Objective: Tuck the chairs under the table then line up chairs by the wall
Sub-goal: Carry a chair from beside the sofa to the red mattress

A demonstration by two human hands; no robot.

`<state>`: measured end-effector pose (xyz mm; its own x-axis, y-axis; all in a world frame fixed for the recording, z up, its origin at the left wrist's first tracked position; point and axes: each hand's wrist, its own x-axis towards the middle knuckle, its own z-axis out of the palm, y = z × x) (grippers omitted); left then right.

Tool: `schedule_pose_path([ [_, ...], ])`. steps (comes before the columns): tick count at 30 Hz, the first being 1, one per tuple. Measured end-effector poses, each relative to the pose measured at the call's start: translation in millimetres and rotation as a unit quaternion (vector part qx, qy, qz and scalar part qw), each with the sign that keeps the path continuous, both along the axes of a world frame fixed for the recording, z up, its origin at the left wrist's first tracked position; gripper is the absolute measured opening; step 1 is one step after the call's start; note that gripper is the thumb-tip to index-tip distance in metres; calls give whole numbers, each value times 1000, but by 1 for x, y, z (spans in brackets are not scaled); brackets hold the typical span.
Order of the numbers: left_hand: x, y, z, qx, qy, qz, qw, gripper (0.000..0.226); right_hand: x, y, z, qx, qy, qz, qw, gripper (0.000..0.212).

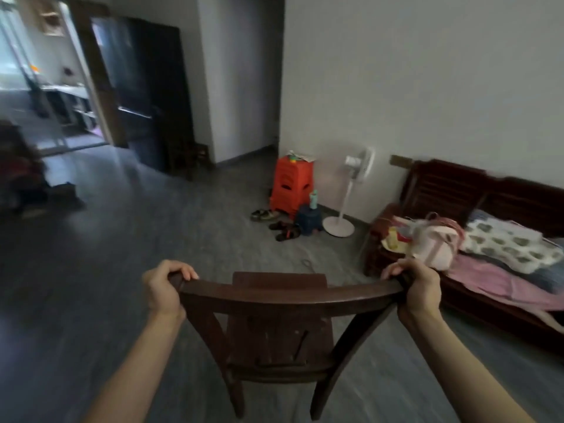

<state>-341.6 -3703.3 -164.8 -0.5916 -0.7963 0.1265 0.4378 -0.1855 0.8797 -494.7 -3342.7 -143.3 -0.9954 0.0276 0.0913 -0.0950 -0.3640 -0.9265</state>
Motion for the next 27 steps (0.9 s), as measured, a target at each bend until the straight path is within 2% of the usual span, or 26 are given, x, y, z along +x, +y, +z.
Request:
schedule_pose_path([
  [7, 113, -142, -8, 31, -15, 144, 989, 30, 12, -203, -7, 45, -31, 129, 990, 19],
  [14, 211, -255, -27, 96, -13, 303, 948, 55, 27, -421, -39, 16, -51, 307, 950, 27],
  [18, 255, -306, -25, 150, -9, 397, 905, 45, 43, -539, -47, 14, -76, 397, 915, 22],
  [20, 280, -330, -21, 148, -19, 445, 883, 32, 60, -593, -45, 12, -76, 429, 900, 22],
  [22, 304, -354, -13, 142, -26, 480, 865, 30, 79, -646, -39, 4, -81, 460, 884, 24],
  [27, 365, -434, 0, 130, -27, 524, 841, 22, 133, -778, -37, -9, -90, 524, 847, 42],
])
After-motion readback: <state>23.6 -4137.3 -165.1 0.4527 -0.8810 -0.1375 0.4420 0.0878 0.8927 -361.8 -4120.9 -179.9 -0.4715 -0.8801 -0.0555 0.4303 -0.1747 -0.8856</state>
